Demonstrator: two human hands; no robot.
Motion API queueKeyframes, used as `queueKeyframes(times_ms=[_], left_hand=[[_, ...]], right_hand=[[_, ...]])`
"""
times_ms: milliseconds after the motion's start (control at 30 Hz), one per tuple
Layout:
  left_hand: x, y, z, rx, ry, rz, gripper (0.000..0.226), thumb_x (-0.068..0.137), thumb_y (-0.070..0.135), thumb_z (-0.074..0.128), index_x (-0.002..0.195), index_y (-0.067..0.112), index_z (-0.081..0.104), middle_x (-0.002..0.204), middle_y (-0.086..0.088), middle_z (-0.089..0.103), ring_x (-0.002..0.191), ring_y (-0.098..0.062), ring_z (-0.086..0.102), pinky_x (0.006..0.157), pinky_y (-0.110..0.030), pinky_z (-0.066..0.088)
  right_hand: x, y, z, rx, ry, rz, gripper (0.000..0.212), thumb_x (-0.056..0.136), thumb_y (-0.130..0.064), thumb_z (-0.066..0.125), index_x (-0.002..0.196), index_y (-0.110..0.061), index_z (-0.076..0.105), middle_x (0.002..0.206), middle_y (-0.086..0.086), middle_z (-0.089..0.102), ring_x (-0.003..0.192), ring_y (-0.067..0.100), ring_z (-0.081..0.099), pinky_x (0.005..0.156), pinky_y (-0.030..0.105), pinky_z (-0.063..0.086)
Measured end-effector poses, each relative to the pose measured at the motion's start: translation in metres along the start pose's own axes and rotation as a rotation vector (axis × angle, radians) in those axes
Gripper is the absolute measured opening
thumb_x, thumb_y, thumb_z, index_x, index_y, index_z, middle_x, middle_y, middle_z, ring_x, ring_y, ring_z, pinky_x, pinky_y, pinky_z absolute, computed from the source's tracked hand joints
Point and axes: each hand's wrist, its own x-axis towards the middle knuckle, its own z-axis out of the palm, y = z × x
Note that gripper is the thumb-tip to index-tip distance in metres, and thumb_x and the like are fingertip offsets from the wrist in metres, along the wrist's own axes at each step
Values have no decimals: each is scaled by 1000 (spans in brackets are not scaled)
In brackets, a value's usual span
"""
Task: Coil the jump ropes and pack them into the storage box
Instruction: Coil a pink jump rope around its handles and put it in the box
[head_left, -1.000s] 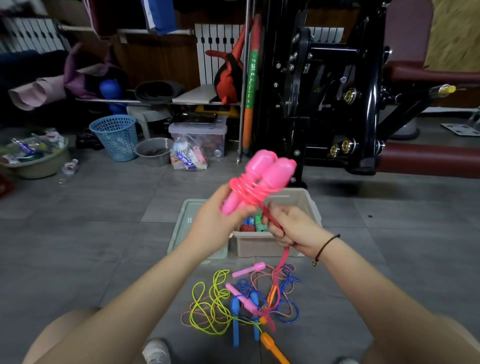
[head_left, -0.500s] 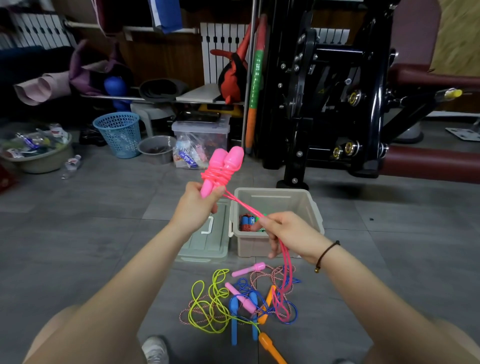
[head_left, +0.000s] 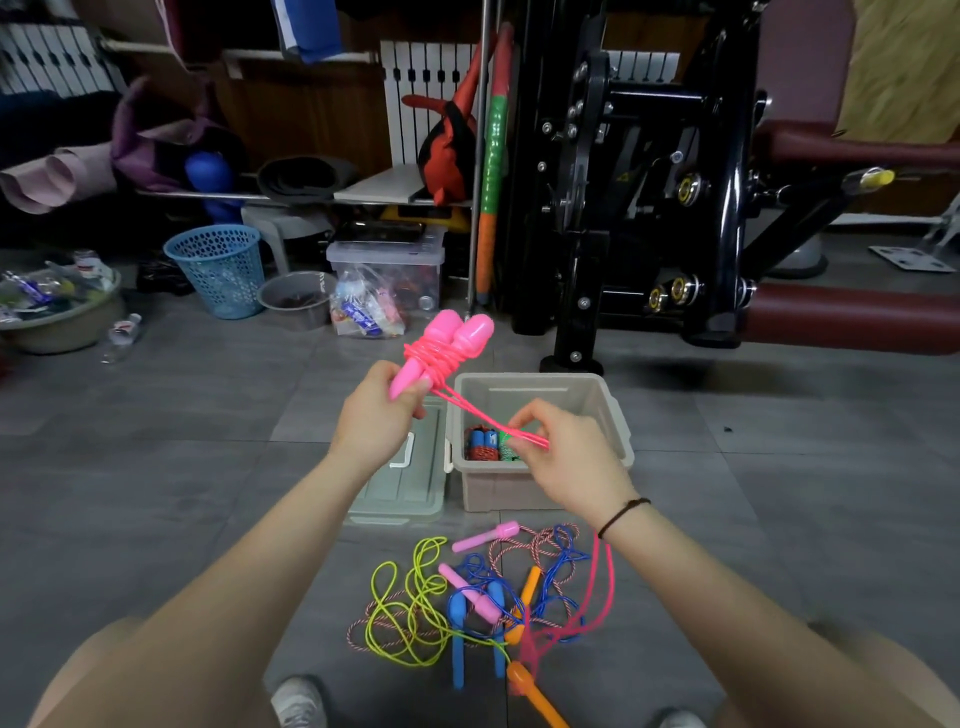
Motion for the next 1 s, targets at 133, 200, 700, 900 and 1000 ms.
queueKeyframes(times_ms=[133, 200, 700, 900, 1000], left_hand=[[-2, 1, -3, 337, 67, 186, 24, 92, 44, 52, 102, 22, 57, 84, -5, 70, 84, -31, 60, 63, -33, 41], [-4, -1, 0, 568, 52, 275, 32, 93, 47, 50, 113, 24, 56, 94, -14, 69, 90, -39, 62, 68, -38, 45], [-59, 18, 39, 630, -718, 780, 24, 93, 32, 53, 112, 17, 56, 106, -4, 61, 102, -20, 55, 89, -31, 43], [-68, 20, 10, 359, -675, 788, 49, 87, 53, 42, 119, 20, 58, 111, 6, 65, 102, -7, 57, 88, -21, 43], [-78, 19, 7, 92, -612, 663, 33, 87, 45, 55, 113, 26, 60, 98, 13, 67, 89, 0, 60, 78, -17, 46]], right_hand=[[-4, -4, -3, -73, -3, 6, 33, 97, -37, 42, 77, -21, 62, 64, -1, 58, 63, 22, 58, 62, 36, 50], [-5, -5, -10, 79, -97, 73, 41, 98, -35, 40, 66, -21, 60, 58, -4, 53, 53, 15, 57, 56, 26, 48], [18, 40, -39, -48, -227, 104, 50, 84, -53, 59, 50, -16, 62, 41, -3, 42, 41, 7, 39, 52, 25, 35], [13, 44, -38, 365, -424, 188, 44, 84, -44, 61, 50, -17, 55, 44, -5, 41, 40, 6, 31, 42, 15, 29], [9, 45, -35, 548, -442, 267, 34, 95, -18, 53, 61, -16, 55, 41, -9, 52, 45, 8, 45, 41, 15, 38]])
